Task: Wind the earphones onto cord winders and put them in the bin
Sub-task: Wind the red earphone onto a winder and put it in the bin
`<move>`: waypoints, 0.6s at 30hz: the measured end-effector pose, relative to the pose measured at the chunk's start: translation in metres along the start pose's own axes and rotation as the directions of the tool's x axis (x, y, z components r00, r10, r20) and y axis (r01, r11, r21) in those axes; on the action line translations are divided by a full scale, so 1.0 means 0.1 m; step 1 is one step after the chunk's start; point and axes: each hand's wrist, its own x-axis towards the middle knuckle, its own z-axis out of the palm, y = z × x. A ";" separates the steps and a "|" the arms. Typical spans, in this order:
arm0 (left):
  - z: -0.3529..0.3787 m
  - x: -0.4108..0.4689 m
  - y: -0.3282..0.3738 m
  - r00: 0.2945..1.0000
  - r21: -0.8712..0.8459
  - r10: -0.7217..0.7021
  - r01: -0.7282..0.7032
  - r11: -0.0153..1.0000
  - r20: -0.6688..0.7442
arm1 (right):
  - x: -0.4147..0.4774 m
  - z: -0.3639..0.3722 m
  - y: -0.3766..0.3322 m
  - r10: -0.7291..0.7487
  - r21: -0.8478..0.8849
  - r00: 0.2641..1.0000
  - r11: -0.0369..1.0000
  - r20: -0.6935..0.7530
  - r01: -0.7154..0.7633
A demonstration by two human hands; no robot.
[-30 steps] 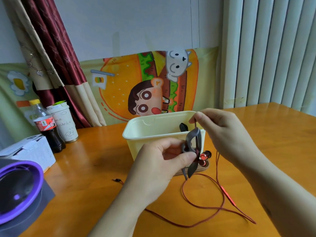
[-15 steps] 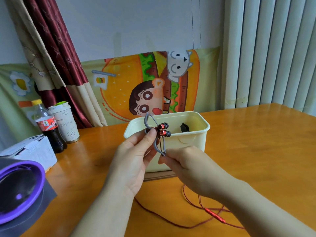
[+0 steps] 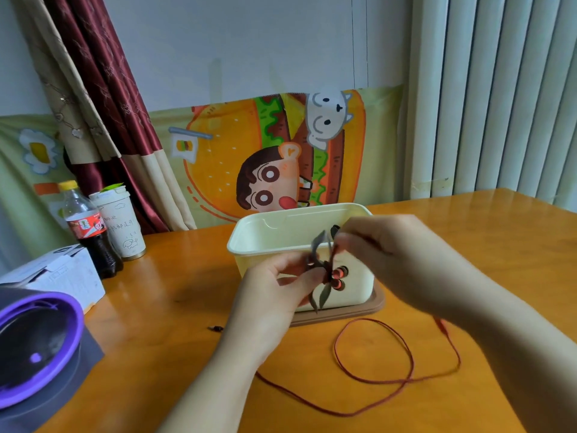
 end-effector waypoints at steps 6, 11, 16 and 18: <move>0.04 -0.05 0.05 0.983 0.070 0.098 -0.110 0.991 0.155 | 0.01 -0.07 0.08 0.027 0.108 0.983 0.994 -0.182 -0.008; -0.02 -0.08 0.15 0.965 -0.008 0.150 -0.152 0.988 0.215 | 0.02 -0.06 0.08 0.025 0.153 0.964 0.988 -0.266 0.016; -0.05 -0.13 0.26 0.938 -0.123 0.209 -0.181 0.976 0.277 | 0.05 -0.01 0.15 0.148 0.348 0.972 0.934 -0.181 -0.077; -0.04 -0.13 0.28 0.950 -0.252 0.185 -0.120 0.960 0.250 | 0.04 0.09 0.19 0.206 0.475 0.977 0.866 -0.051 -0.158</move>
